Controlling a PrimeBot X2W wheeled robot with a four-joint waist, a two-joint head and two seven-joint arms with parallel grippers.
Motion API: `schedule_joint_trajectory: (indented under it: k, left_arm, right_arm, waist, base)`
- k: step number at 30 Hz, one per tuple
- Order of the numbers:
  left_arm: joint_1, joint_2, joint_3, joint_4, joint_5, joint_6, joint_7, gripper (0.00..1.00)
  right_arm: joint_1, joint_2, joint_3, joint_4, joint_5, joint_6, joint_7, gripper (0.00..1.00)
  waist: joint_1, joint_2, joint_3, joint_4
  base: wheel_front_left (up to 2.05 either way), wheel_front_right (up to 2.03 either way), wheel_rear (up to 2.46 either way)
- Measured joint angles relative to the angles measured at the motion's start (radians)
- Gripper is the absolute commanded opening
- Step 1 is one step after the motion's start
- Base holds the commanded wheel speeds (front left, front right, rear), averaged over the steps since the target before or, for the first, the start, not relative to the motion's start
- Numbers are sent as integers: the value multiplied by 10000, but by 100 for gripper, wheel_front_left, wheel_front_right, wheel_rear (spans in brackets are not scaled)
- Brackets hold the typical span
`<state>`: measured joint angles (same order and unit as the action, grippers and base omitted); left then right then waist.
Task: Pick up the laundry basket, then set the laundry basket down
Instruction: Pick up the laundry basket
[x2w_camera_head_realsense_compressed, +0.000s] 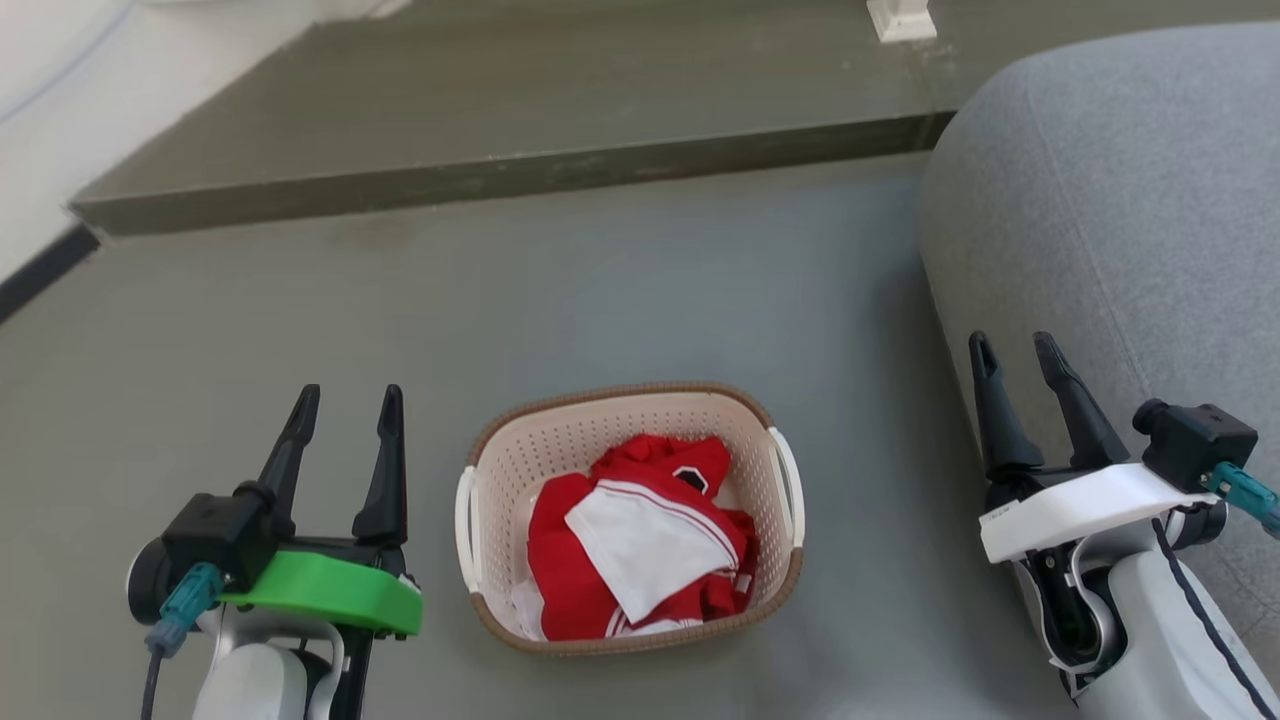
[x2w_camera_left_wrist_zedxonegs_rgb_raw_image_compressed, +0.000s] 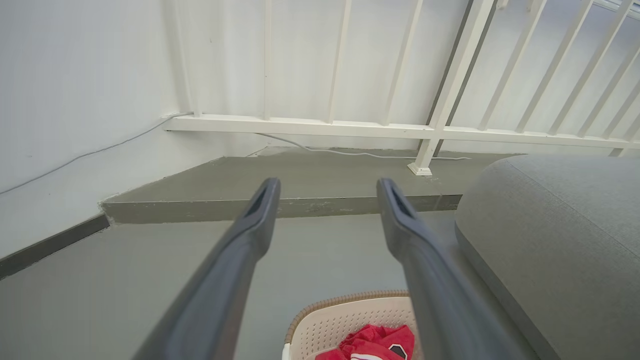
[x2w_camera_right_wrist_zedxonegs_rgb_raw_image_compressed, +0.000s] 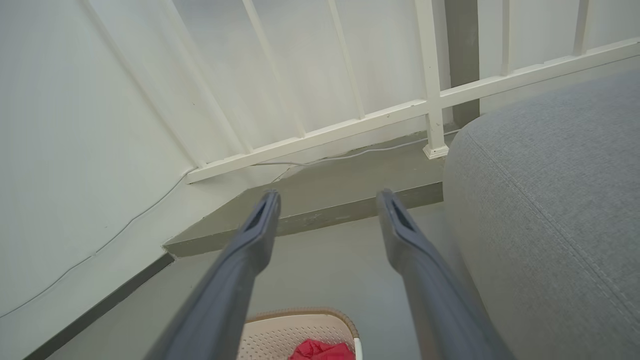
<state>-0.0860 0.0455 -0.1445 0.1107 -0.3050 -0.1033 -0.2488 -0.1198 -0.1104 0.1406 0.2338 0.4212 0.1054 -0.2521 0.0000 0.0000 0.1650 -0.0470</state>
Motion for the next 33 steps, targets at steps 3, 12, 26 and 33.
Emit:
schedule_joint_trajectory:
  k: [3,12,26,33]
  left_arm:
    - [-141,-2,-56,111,-52,29,-2,100]
    - [-712,-12,-228,441,-155,128,-4,100]
    - [-1855,-44,-180,1768,-313,173,-29,100]
    - [-2704,-75,-109,2966,-359,171,-31,100]
  right_arm:
    - [-92,-6,2,94,-15,0,0,100]
    - [-574,12,-107,568,-13,2,0,100]
    - [-1656,138,-123,1329,29,86,0,100]
    - [-2457,194,6,2161,234,90,-2,100]
  waist:
    - [0,0,275,-37]
    - [0,0,1184,-171]
    - [0,0,2705,-272]
    - [1,0,3663,-256]
  base:
    - [0,0,0]
    - [0,0,0]
    - [0,0,0]
    - [0,0,0]
